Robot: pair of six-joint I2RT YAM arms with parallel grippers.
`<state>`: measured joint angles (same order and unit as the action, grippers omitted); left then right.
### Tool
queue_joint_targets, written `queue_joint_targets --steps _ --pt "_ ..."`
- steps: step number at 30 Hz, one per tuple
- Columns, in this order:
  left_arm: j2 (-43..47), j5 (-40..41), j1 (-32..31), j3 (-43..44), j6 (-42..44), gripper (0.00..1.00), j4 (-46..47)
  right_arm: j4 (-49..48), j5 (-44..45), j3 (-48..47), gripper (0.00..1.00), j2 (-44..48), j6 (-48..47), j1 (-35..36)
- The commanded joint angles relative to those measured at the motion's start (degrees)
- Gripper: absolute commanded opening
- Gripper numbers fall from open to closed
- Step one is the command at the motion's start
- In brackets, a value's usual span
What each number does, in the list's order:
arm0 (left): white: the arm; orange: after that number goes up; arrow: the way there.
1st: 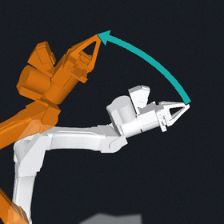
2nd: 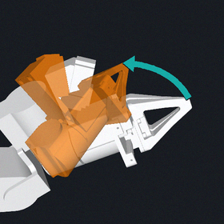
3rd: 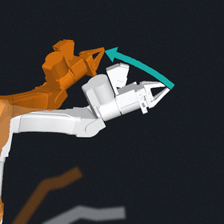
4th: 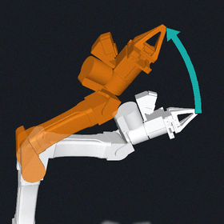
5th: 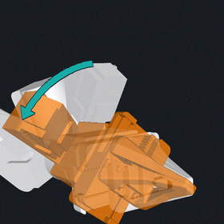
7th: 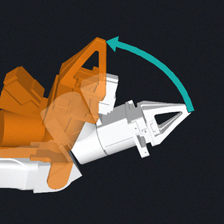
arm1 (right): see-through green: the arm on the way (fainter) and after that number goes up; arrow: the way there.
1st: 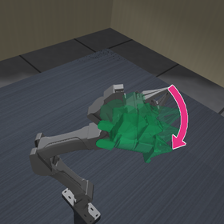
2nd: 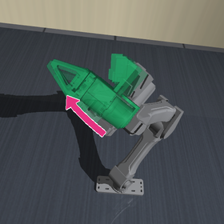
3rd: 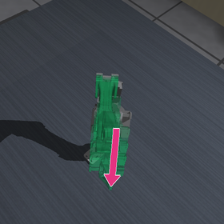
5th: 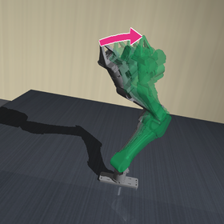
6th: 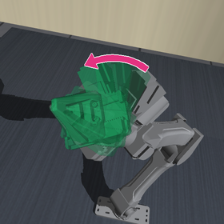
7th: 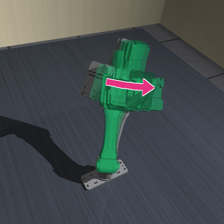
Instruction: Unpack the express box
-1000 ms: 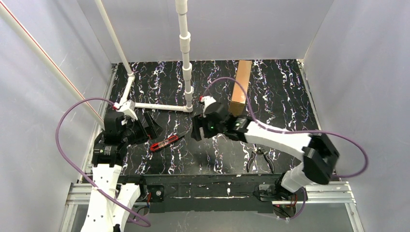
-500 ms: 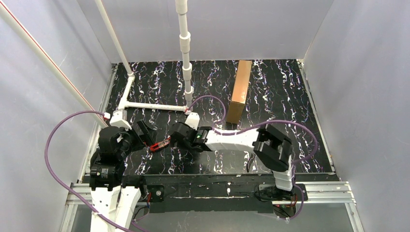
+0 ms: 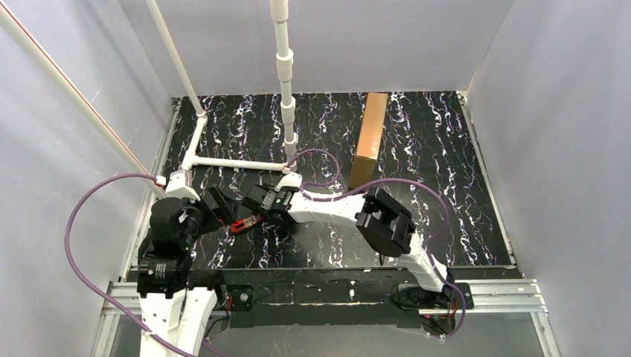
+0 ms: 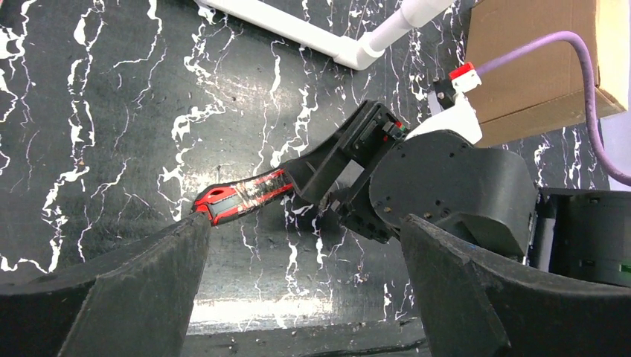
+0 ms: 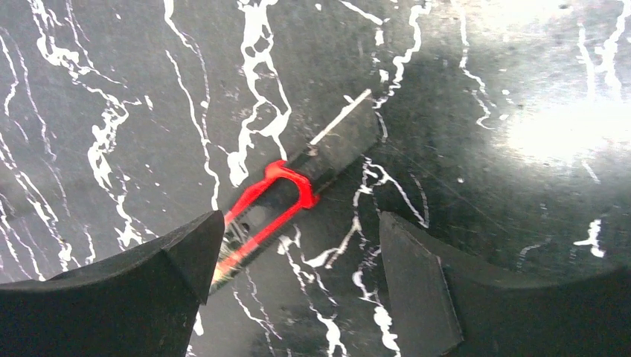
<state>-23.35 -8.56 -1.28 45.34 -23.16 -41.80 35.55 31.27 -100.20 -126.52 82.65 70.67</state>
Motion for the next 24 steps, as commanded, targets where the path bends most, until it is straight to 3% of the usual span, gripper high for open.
queue_joint_targets --steps 1,6,11,14,22,24 --pt "0.8 2.2 -0.1 -0.2 -0.2 0.98 0.1 6.2 2.3 -6.5 0.84 -4.4 5.1 0.1" --pt "1.0 3.9 -0.1 0.2 -0.5 0.98 -0.6 12.8 3.5 -12.3 0.67 -9.3 6.2 0.2" --pt "0.8 5.4 -0.1 0.5 -0.8 0.98 -1.2 14.1 4.7 -11.2 0.64 -10.5 6.8 0.3" --pt "0.4 5.4 -0.1 0.6 -0.8 0.98 -1.3 13.9 6.1 -8.9 0.57 -10.1 5.1 0.3" --pt "-0.8 3.2 -0.1 0.1 -0.6 0.98 -0.5 3.6 10.1 5.8 0.15 -1.4 -10.0 -1.0" --pt "-1.7 2.4 -0.1 -0.1 -0.4 0.98 -0.1 0.1 10.6 10.1 0.09 1.8 -17.2 -1.1"
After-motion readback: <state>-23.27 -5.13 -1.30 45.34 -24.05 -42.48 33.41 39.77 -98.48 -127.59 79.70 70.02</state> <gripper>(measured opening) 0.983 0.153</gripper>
